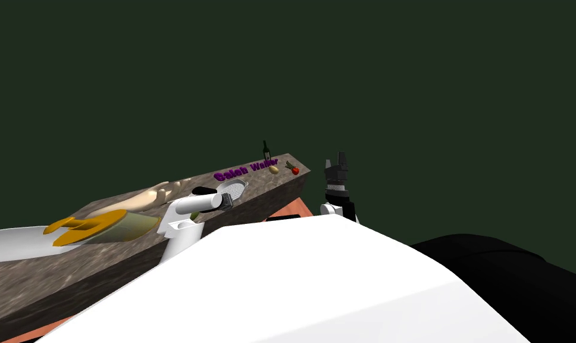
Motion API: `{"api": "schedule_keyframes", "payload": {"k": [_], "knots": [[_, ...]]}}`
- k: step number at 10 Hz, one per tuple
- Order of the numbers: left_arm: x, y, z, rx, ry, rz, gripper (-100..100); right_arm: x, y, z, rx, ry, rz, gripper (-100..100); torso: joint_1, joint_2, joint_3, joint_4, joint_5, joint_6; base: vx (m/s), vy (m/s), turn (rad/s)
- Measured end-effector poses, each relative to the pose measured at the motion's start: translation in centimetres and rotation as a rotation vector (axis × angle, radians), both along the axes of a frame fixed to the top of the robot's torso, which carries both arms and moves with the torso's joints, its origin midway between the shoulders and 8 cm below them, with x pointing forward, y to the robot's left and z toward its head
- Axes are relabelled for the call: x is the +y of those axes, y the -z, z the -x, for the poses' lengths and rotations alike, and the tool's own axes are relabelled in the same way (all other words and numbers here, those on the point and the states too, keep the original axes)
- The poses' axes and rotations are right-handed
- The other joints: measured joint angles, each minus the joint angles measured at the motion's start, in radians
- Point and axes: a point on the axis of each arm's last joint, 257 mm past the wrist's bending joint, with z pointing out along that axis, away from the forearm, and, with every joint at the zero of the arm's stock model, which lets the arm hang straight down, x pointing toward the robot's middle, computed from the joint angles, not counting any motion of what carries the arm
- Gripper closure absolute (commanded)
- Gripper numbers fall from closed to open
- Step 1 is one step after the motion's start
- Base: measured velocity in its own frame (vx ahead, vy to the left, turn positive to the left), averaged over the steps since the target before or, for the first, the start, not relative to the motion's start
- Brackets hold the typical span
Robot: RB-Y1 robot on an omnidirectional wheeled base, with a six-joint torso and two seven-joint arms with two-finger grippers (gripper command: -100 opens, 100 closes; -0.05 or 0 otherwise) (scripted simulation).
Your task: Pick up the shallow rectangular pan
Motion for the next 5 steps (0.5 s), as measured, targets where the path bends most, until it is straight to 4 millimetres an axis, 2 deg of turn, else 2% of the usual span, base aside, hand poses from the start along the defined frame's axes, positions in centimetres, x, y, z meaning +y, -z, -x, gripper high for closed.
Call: {"api": "schedule_keyframes", "payload": {"k": [5], "knots": [[-0.5,-1.5,1.7,-0.004,0.012,0.000,100,0.0,0.0,0.0,0.000,0.000,0.000,0,-0.002,0.000,0.000,0.001,-0.002,-0.001,0.040,-0.005,0.033]]}}
